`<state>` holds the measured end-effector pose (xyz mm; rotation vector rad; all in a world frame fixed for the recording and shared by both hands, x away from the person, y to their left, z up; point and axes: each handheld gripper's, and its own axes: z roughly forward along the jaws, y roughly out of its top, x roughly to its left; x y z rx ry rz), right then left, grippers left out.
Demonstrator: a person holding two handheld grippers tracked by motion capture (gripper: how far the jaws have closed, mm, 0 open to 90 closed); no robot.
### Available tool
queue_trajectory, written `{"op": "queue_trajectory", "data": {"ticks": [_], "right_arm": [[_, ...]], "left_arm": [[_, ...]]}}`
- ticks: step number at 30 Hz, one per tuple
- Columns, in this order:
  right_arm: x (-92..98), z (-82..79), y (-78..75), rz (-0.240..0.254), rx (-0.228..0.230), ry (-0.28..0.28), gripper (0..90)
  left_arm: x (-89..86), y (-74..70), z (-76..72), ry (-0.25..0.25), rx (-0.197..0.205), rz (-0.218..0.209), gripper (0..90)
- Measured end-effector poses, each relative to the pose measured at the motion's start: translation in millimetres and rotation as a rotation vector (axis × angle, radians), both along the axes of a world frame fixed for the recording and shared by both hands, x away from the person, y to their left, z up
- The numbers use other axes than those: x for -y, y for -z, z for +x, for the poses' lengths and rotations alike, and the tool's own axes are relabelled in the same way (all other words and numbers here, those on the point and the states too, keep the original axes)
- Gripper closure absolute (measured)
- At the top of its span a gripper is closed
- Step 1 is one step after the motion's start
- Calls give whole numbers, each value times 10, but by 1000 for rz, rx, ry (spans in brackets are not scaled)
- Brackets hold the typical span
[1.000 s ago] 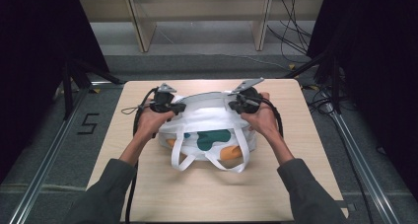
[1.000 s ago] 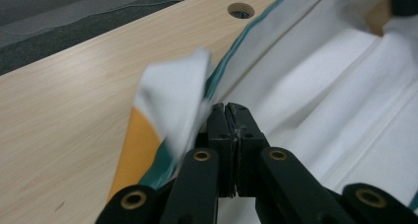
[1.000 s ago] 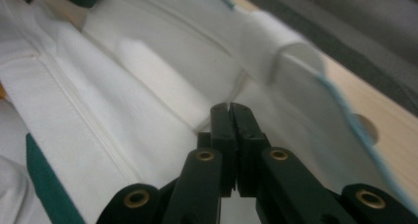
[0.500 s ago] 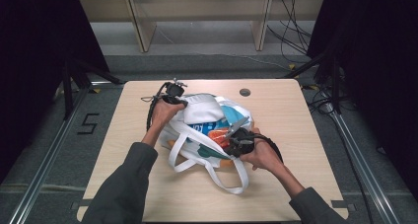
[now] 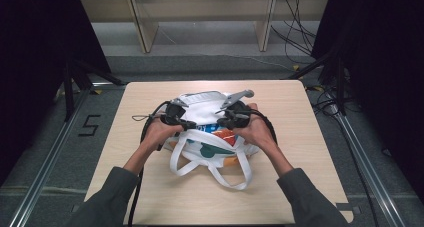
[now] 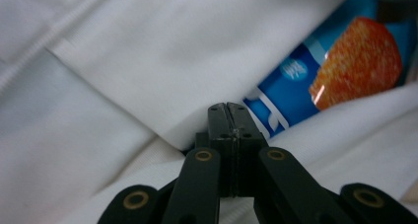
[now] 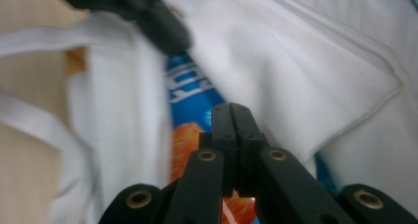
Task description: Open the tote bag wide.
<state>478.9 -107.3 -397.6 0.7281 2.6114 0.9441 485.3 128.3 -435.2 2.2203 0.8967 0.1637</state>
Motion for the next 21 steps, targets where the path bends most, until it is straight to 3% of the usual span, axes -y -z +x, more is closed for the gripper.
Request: {"op": "queue_trajectory", "data": {"ticks": [1, 4, 5, 6, 7, 8, 9, 10, 11, 12, 14, 16, 17, 20, 21], "right_arm": [[-67, 132, 84, -58, 20, 25, 900], [-90, 254, 132, -68, 19, 54, 900], [-89, 327, 162, -72, 42, 68, 900], [-75, 386, 160, -91, 17, 104, 900], [-46, 477, 184, -101, 36, 130, 900], [-26, 545, 201, -92, 15, 176, 900], [8, 628, 232, -81, 13, 217, 900], [46, 708, 254, -86, -5, 247, 900], [106, 832, 326, -119, -40, 299, 900], [126, 872, 371, -136, -49, 310, 900], [143, 913, 440, -149, -72, 318, 900], [134, 913, 419, -157, -71, 320, 900], [134, 913, 419, -157, -71, 320, 900], [141, 850, 310, -126, -56, 301, 900], [166, 829, 268, -114, -32, 276, 892]], "left_arm": [[-28, 35, -80, 28, -6, 5, 892], [-50, 55, -190, 44, -17, -15, 893], [-80, 53, -247, 85, -15, 15, 893], [-89, 66, -323, 95, -9, 21, 894], [-96, 96, -402, 100, -7, 25, 894], [-109, 137, -472, 114, -9, 31, 894], [-102, 194, -550, 110, -12, 4, 894], [-125, 221, -602, 141, -2, 29, 895], [-105, 263, -705, 133, 21, 22, 895], [-91, 266, -733, 133, 22, 17, 895], [-88, 247, -742, 136, 29, 23, 895], [-101, 107, -675, 146, 37, 42, 888], [-101, 107, -675, 146, 37, 42, 875], [-61, -95, -533, 95, 95, 3, 869], [-41, -167, -450, 90, 111, -1, 865]]}}
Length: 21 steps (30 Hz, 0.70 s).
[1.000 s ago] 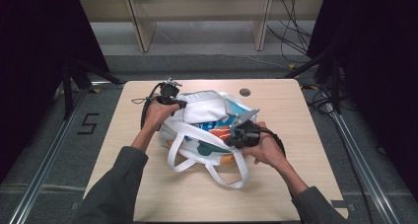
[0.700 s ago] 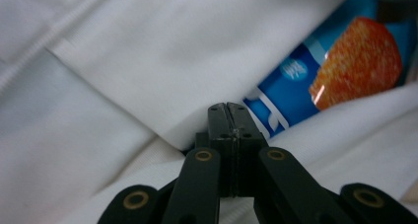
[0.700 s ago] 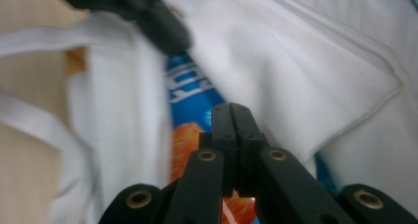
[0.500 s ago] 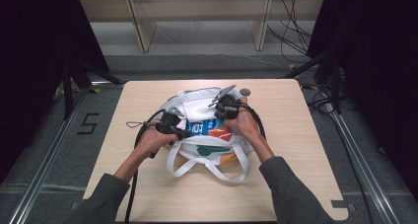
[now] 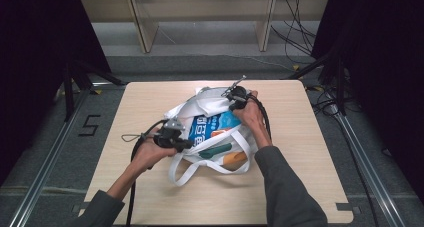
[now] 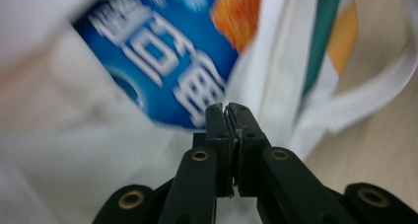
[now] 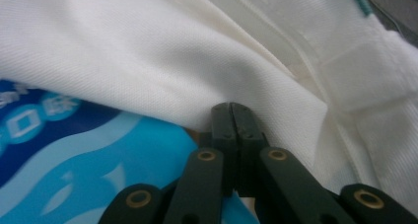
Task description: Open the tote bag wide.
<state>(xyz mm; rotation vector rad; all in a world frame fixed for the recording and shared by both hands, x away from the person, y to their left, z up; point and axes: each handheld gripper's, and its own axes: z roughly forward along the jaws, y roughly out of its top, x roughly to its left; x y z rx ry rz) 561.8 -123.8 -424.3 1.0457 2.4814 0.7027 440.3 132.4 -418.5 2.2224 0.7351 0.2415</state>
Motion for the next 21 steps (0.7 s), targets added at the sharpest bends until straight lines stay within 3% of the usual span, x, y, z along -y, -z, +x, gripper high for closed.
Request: {"op": "queue_trajectory", "data": {"ticks": [3, 4, 6, 7, 9, 10, 11, 12, 14, 15, 16, 17, 19, 21], "right_arm": [[120, -211, -192, 47, 39, -38, 891], [120, -211, -192, 47, 39, -38, 891], [222, -308, -221, 88, 88, -36, 892], [267, -327, -234, 79, 83, -40, 893], [385, -334, -177, 48, 105, -8, 900], [434, -327, -153, 30, 83, 1, 900], [542, -294, 5, 32, 68, 29, 900], [579, -290, 81, 33, 47, 34, 900], [616, -290, 224, 20, 27, 27, 900], [616, -290, 224, 20, 27, 27, 900], [617, -293, 319, -3, 20, 16, 900], [592, -298, 418, -14, -9, 27, 900], [582, -296, 422, -12, -19, 35, 900], [577, -297, 340, -30, 15, 23, 900]], "left_arm": [[84, -162, 299, -72, 70, -4, 857], [105, -191, 408, -103, 68, -20, 857], [148, -223, 621, -150, 86, 6, 850], [161, -213, 723, -166, 95, 31, 855], [147, -120, 909, -243, 76, 65, 858], [113, -47, 984, -283, 69, 82, 865], [37, 27, 1055, -305, 58, 117, 888], [-120, 199, 1134, -357, -5, 40, 890], [-227, 305, 1152, -356, -37, -14, 892], [-227, 305, 1152, -356, -37, -14, 893], [-258, 322, 1148, -360, -41, -7, 893], [-299, 338, 1152, -376, -59, -27, 893], [-295, 336, 1145, -380, -57, -24, 893], [-291, 294, 1119, -368, -53, -15, 892]]}}
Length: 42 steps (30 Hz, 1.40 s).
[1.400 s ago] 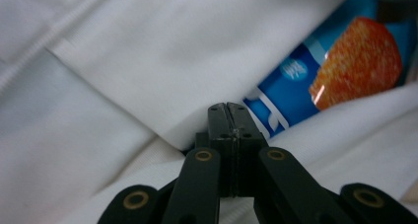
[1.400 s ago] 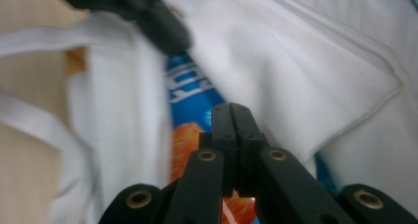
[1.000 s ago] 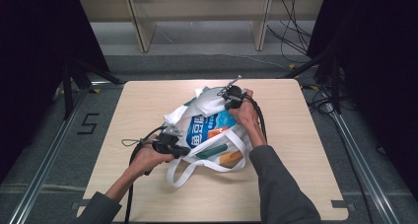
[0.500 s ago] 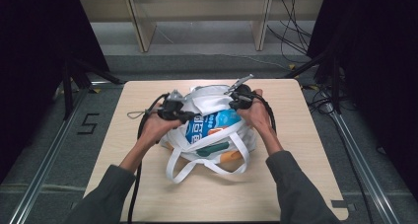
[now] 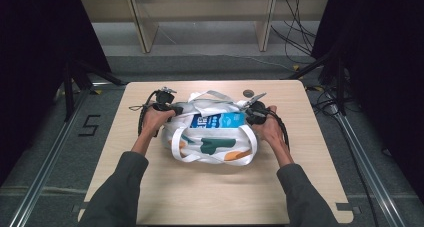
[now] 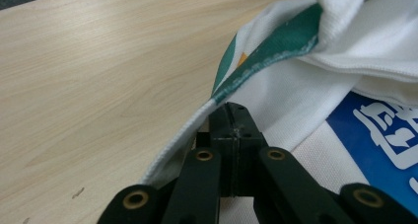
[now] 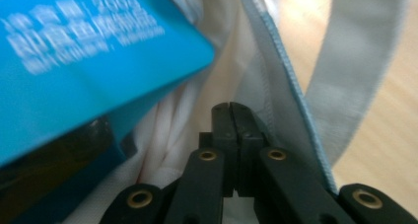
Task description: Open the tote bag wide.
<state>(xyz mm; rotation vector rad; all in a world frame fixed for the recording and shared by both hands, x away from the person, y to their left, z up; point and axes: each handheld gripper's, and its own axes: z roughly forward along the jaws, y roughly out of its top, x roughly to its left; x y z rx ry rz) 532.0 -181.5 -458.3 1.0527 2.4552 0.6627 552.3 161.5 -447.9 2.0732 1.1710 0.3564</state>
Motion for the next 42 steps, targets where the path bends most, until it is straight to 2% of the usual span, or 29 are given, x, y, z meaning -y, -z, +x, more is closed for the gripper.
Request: {"op": "queue_trajectory", "data": {"ticks": [1, 2, 3, 4, 5, 7, 8, 9, 11, 12, 13, 14, 15, 16, 17, 18, 19, 21, 25, 27, 28, 29, 30, 31, 32, 33, 34, 38, 42], "right_arm": [[3, -55, -177, 35, 51, -15, 900], [3, -55, -177, 35, 51, -15, 900], [0, -154, -400, 93, 72, -33, 900], [-12, -199, -482, 139, 85, -60, 900], [-12, -199, -482, 139, 85, -60, 900], [-76, -308, -584, 229, 99, -96, 900], [-156, -393, -605, 199, 39, -161, 900], [-156, -393, -605, 199, 39, -161, 900], [-238, -446, -541, 145, -20, -179, 900], [-274, -480, -489, 130, -35, -219, 900], [-287, -516, -472, 122, -23, -230, 900], [-287, -577, -476, 123, -17, -244, 900], [-230, -726, -498, 127, -71, -285, 900], [-230, -726, -498, 127, -71, -285, 900], [-166, -898, -402, 91, -123, -333, 900], [-147, -946, -357, 94, -133, -346, 900], [-147, -946, -357, 94, -133, -346, 900], [-124, -1073, -197, 139, -154, -343, 900], [-105, -1075, -179, 145, -161, -347, 900], [-98, -1075, -301, 184, -95, -318, 900], [-98, -1075, -301, 184, -95, -318, 900], [-71, -1021, -406, 205, -23, -305, 900], [-68, -994, -459, 221, -8, -285, 900], [-68, -948, -499, 223, 29, -270, 900], [-66, -891, -539, 225, 43, -265, 900], [-78, -831, -556, 229, 61, -249, 900], [-85, -771, -582, 224, 54, -238, 900], [-149, -474, -527, 164, 71, -171, 900], [-194, -326, -456, 184, 29, -102, 900]], "left_arm": [[1, -25, -18, -1, 5, -18, 877], [2, -55, -40, 13, 9, -40, 877], [27, -124, -105, 37, 29, -42, 868], [53, -158, -146, 54, 40, -43, 865], [53, -158, -146, 54, 40, -43, 862], [121, -216, -228, 88, 49, -49, 860], [200, -235, -277, 129, 53, -20, 855], [200, -235, -277, 129, 53, -20, 853], [264, -226, -287, 140, 37, -2, 854], [273, -215, -281, 146, 30, 9, 856], [279, -196, -275, 144, 20, 19, 858], [274, -178, -265, 143, 9, 34, 860], [270, -147, -256, 133, 13, 46, 867], [248, -129, -237, 135, -4, 64, 867], [232, -95, -222, 117, -5, 52, 882], [222, -70, -217, 106, -22, 25, 886], [222, -70, -217, 106, -22, 25, 890], [239, -71, -234, 121, -18, 49, 891], [268, -118, -304, 138, -3, 96, 888], [306, -157, -439, 199, -3, 99, 879], [306, -157, -439, 199, -3, 99, 879], [329, -165, -506, 224, 7, 112, 878], [364, -169, -651, 296, -17, 91, 874], [374, -172, -735, 339, -33, 112, 875], [374, -172, -735, 339, -33, 112, 876], [380, -164, -823, 371, -31, 147, 877], [367, -126, -988, 415, -36, 181, 875], [293, -48, -1191, 464, -61, 160, 892], [263, -44, -1172, 455, -48, 148, 877]]}}
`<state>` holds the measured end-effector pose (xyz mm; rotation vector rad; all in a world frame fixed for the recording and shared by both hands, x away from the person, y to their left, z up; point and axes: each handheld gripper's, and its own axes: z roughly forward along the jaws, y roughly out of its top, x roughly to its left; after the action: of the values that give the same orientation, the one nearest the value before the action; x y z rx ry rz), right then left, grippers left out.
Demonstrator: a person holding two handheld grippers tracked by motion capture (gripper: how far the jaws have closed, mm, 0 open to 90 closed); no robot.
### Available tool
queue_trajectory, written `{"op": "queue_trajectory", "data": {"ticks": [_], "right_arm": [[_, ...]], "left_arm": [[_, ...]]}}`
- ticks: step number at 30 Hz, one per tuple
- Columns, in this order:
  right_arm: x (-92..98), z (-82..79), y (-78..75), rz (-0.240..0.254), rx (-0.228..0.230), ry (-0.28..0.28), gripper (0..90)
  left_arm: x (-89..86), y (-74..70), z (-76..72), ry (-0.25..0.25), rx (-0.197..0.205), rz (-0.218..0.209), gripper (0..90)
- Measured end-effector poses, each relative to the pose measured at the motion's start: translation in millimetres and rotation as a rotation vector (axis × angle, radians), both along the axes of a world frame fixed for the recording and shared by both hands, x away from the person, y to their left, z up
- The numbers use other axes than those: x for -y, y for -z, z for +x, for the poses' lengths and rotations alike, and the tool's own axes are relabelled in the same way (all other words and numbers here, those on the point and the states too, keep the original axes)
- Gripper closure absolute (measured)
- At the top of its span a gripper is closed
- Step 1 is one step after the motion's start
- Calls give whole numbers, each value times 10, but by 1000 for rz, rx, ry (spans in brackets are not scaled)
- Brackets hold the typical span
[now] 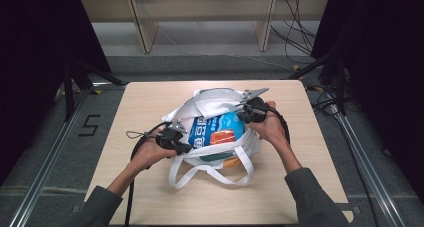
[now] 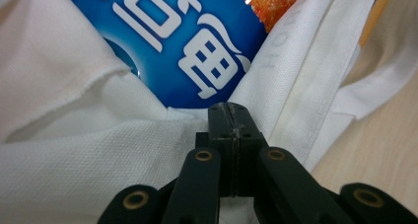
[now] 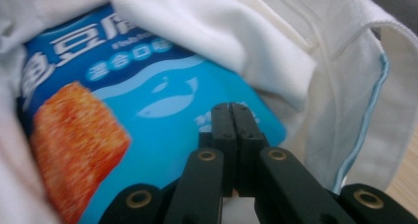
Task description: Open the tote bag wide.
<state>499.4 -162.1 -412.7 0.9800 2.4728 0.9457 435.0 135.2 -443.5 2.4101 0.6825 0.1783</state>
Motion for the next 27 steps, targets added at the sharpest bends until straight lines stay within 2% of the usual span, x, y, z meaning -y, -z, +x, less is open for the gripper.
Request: {"op": "queue_trajectory", "data": {"ticks": [2, 3, 4, 7, 8, 10, 11, 13, 14, 16, 17, 19, 20, 21, 22, 24, 25, 26, 27], "right_arm": [[-14, -2, -12, -2, 2, 11, 900], [-19, 7, -35, -1, 10, -25, 900], [-46, -5, -48, 11, 10, -5, 900], [-104, 30, -119, 25, 9, 2, 900], [-118, 53, -142, 14, 7, -7, 900], [-164, 121, -134, 14, 43, -14, 900], [-172, 144, -133, -1, 40, -9, 900], [-165, 209, -115, -6, 42, 13, 900], [-112, 300, -73, -36, 47, 52, 900], [-32, 395, 10, -28, 29, 92, 900], [-32, 395, 10, -28, 29, 92, 900], [40, 460, 67, -60, 10, 118, 900], [61, 485, 125, -83, 23, 139, 900], [94, 501, 172, -97, 0, 144, 900], [146, 512, 270, -54, -30, 159, 900], [162, 516, 299, -65, -32, 153, 900], [152, 521, 340, -113, -25, 137, 900], [152, 521, 340, -113, -25, 137, 900], [109, 466, 255, -92, -18, 134, 900]], "left_arm": [[16, -91, 11, 7, 39, -16, 864], [28, -135, 21, -29, 56, -55, 851], [33, -210, 59, -63, 88, -77, 850], [0, -376, 228, -122, 166, -89, 843], [-33, -422, 325, -178, 191, -101, 838], [-125, -453, 483, -224, 203, -73, 830], [-192, -443, 567, -263, 205, -71, 830], [-316, -366, 705, -340, 183, -87, 842], [-368, -317, 756, -359, 169, -84, 847], [-439, -203, 817, -392, 154, -90, 859], [-460, -143, 833, -401, 147, -87, 859], [-480, -10, 851, -412, 131, -71, 869], [-508, 46, 861, -419, 130, -72, 879], [-553, 73, 870, -430, 126, -99, 892], [-584, 77, 880, -424, 109, -110, 893], [-556, 65, 877, -428, 117, -99, 892], [-525, 42, 866, -435, 119, -86, 876], [-506, 12, 852, -434, 121, -89, 876], [-486, -74, 795, -398, 120, -108, 840]]}}
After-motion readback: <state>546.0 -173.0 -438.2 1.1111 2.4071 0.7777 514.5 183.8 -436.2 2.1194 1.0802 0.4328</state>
